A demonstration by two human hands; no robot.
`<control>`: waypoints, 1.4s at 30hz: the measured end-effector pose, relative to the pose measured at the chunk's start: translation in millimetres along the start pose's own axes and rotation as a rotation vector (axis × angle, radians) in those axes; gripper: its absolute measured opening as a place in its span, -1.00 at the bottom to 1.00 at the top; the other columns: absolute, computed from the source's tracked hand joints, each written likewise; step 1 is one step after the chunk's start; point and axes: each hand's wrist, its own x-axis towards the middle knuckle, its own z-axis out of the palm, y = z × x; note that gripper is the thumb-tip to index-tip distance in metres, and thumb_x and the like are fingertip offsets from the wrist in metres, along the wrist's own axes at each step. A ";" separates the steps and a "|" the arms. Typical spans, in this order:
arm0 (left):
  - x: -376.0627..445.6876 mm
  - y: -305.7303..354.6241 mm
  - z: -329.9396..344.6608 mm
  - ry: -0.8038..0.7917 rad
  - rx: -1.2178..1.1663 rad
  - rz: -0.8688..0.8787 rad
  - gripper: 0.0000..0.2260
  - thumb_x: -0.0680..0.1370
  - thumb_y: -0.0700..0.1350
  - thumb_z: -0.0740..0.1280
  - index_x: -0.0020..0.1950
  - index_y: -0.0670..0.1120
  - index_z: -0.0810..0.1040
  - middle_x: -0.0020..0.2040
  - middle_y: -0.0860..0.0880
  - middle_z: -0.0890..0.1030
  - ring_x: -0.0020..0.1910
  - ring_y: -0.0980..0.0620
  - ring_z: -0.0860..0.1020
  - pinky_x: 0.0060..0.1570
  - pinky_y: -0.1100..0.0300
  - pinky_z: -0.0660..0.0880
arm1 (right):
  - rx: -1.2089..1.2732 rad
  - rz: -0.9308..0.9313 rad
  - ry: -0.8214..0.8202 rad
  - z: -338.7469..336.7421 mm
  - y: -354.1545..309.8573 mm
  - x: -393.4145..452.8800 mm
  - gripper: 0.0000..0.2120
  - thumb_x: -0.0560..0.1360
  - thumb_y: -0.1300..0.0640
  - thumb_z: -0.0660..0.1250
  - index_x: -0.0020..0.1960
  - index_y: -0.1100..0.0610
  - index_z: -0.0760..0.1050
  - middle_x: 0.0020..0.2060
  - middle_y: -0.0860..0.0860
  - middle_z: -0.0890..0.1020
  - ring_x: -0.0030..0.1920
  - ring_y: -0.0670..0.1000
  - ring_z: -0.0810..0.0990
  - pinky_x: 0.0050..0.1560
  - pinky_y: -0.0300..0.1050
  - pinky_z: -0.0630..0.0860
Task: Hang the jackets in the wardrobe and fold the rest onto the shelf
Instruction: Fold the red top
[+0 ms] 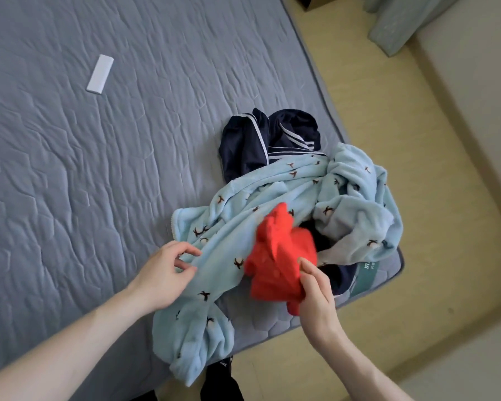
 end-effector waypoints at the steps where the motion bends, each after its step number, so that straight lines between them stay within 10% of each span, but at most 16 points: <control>1: -6.2 4.5 -5.6 -0.004 0.012 0.030 -0.73 0.56 -0.13 0.44 0.19 0.15 0.56 0.22 0.16 0.53 0.03 0.30 0.59 -0.10 0.40 0.44 | 0.038 -0.037 -0.078 -1.0 -20.3 -15.0 -0.75 0.47 0.13 0.14 -0.27 0.29 0.32 -0.34 -0.20 0.39 -0.32 -0.20 0.35 -0.27 -0.34 0.33; 7: -42.9 15.6 -51.6 -0.100 -0.027 0.332 -0.34 0.42 0.01 0.44 0.53 0.04 0.40 0.49 0.09 0.43 0.50 0.09 0.40 0.49 0.06 0.33 | 0.151 0.021 -0.362 37.2 -91.5 -50.3 -0.82 0.38 0.11 0.14 -0.36 0.06 0.19 -0.39 0.03 0.20 -0.32 0.05 0.16 -0.32 0.00 0.13; 12: -73.7 -40.4 -89.1 -0.274 -0.324 0.189 -0.74 0.48 -0.12 0.47 0.16 0.04 0.68 0.16 0.08 0.71 0.19 0.11 0.62 0.30 -0.14 0.54 | 0.141 0.118 -0.382 99.5 -83.0 -55.1 -0.55 0.33 -0.08 0.21 -0.25 0.36 0.29 -0.32 0.10 0.32 -0.27 0.08 0.27 -0.27 -0.07 0.25; 22: -185.3 -128.4 -235.8 0.308 -0.437 0.231 -0.80 0.58 0.08 0.36 0.15 0.02 0.56 -0.11 0.01 0.65 -0.17 0.08 0.59 -0.11 0.01 0.52 | -0.525 -0.129 -0.275 230.4 -68.6 -98.8 -0.96 0.60 0.07 0.35 -0.03 -0.05 0.51 -0.17 -0.20 0.59 -0.20 -0.14 0.52 -0.08 -0.18 0.45; 28: -224.8 -118.5 -292.4 0.162 -0.356 0.370 -0.86 0.61 -0.11 0.41 0.15 0.03 0.66 -0.03 0.12 0.70 -0.04 0.27 0.63 0.04 0.39 0.48 | -0.563 -0.281 -0.630 329.8 -94.7 -148.4 -0.07 0.28 -0.28 0.58 0.54 -0.16 0.26 0.35 -0.31 0.48 0.34 -0.32 0.45 0.33 -0.36 0.41; 35: -250.6 -149.6 -351.8 0.065 -0.419 0.327 -0.80 0.50 -0.14 0.51 0.11 0.01 0.69 -0.01 -0.05 0.72 -0.03 0.08 0.65 0.09 0.10 0.55 | -0.430 -0.288 -0.803 415.6 -123.9 -161.8 -0.83 0.49 0.06 0.58 0.05 -0.08 0.68 -0.10 -0.14 0.75 -0.08 -0.15 0.71 0.06 -0.13 0.60; 42: -290.8 -171.0 -381.4 -0.090 -0.245 0.267 -0.66 0.39 -0.27 0.40 -0.04 0.15 0.73 -0.21 0.18 0.68 -0.27 0.27 0.57 -0.24 0.38 0.45 | -0.501 -0.306 -0.785 436.0 -131.8 -151.0 0.01 0.33 0.16 0.68 0.62 -0.09 0.19 0.47 -0.19 0.39 0.36 -0.17 0.50 0.26 -0.17 0.52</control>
